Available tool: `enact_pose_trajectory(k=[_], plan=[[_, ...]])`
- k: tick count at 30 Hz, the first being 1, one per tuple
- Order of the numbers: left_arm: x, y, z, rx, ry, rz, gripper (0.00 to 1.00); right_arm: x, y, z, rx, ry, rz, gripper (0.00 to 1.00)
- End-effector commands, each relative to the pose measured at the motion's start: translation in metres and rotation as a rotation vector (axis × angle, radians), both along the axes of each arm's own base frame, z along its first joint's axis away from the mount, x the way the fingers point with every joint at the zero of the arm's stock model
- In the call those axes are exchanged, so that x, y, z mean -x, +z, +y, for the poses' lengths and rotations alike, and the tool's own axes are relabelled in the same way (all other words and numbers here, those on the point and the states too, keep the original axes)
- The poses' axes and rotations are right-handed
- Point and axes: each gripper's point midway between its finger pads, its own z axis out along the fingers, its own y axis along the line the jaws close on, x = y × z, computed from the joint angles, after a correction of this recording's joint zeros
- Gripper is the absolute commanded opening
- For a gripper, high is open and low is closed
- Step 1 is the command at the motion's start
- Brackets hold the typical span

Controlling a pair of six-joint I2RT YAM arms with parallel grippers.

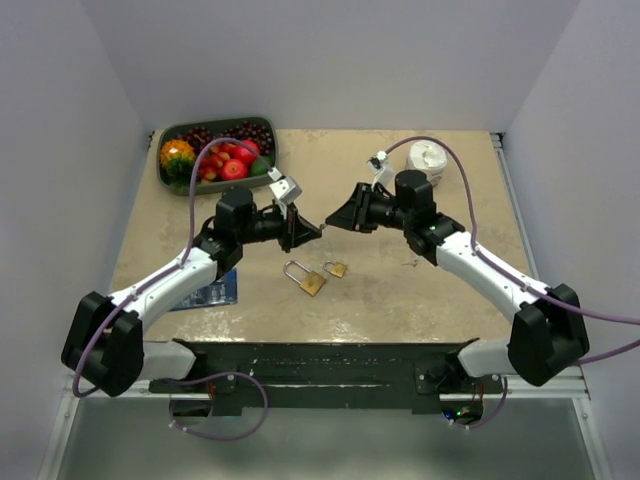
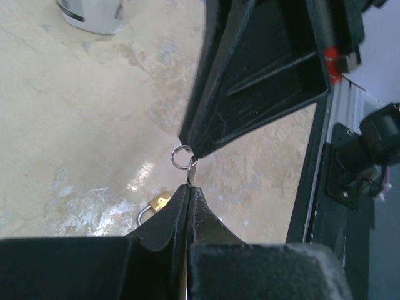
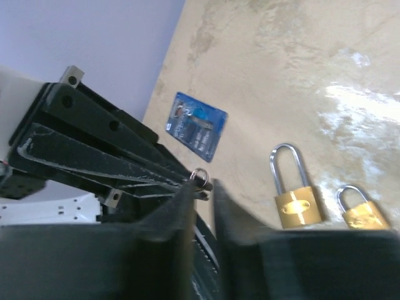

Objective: Unlock with the key

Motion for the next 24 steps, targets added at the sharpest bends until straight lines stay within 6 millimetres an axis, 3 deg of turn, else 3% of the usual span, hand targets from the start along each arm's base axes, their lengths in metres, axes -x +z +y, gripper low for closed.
enact_pose_trajectory(k=[1,4,9,15,24], plan=[[0.023,0.012,-0.016,-0.032,-0.252,-0.028,0.0,-0.006,0.021,-0.026,0.088,0.016,-0.166,0.4],[0.038,-0.002,-0.017,-0.073,-0.355,0.07,0.0,0.003,0.029,-0.033,0.134,0.059,-0.252,0.58],[0.054,-0.011,-0.015,-0.091,-0.452,0.132,0.0,0.023,0.031,-0.035,0.15,0.151,-0.345,0.64],[0.06,-0.018,-0.013,-0.122,-0.483,0.181,0.0,0.053,0.017,-0.024,0.099,0.313,-0.329,0.52],[0.065,-0.017,-0.014,-0.119,-0.506,0.187,0.0,0.07,-0.004,-0.006,0.077,0.418,-0.272,0.37]])
